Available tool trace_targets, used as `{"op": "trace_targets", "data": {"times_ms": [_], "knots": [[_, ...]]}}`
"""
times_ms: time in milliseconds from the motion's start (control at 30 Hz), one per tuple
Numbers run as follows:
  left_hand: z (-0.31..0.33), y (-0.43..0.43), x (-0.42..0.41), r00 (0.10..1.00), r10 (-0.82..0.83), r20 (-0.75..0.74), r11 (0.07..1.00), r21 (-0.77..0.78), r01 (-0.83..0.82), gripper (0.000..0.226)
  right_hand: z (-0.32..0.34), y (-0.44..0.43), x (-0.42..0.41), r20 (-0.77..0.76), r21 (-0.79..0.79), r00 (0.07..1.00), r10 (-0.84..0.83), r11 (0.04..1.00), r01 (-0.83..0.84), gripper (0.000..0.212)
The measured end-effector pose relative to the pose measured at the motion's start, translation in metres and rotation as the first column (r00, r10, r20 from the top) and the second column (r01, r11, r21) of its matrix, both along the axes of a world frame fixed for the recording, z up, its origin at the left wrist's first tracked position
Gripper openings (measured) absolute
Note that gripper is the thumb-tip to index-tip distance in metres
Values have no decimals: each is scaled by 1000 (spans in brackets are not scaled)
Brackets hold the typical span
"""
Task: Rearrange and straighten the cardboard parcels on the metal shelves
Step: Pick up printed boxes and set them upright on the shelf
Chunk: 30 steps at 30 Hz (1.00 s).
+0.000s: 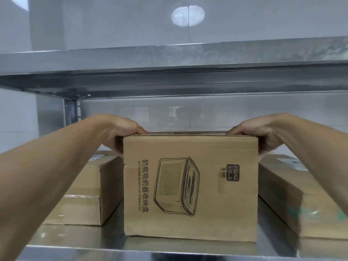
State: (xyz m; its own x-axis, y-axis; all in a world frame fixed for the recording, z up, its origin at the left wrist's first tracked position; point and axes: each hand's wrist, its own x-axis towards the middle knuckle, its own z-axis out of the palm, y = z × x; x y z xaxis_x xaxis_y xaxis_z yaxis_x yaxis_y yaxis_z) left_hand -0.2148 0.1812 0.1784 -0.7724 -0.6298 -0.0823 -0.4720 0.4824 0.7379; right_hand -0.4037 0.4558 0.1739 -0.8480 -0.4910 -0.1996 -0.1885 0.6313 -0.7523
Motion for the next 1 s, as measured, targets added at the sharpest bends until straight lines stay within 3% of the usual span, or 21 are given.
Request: {"op": "trace_targets", "data": {"times_ms": [133, 433, 700, 833, 1000], "knots": [[-2, 6, 5, 1000, 11, -5, 999, -44, -11, 35, -2, 1, 5, -43, -23, 999, 7, 1000, -8, 38], [-13, 17, 32, 962, 16, -274, 1000, -14, -20, 36, -14, 16, 31, -162, -274, 986, -49, 962, 3, 47], [-70, 27, 32, 820, 193, -539, 936, 353, 12, 38, -66, 13, 49, 30, -677, 997, -72, 732, 73, 51], [-107, 22, 28, 732, 251, -634, 881, 462, 98, 48, -90, 10, 54, 104, -735, 991, -80, 666, 131, 60], [-145, 27, 19, 639, 352, -684, 862, 503, 64, 51, -118, 1, 49, 212, -764, 974, -84, 607, 219, 72]]}}
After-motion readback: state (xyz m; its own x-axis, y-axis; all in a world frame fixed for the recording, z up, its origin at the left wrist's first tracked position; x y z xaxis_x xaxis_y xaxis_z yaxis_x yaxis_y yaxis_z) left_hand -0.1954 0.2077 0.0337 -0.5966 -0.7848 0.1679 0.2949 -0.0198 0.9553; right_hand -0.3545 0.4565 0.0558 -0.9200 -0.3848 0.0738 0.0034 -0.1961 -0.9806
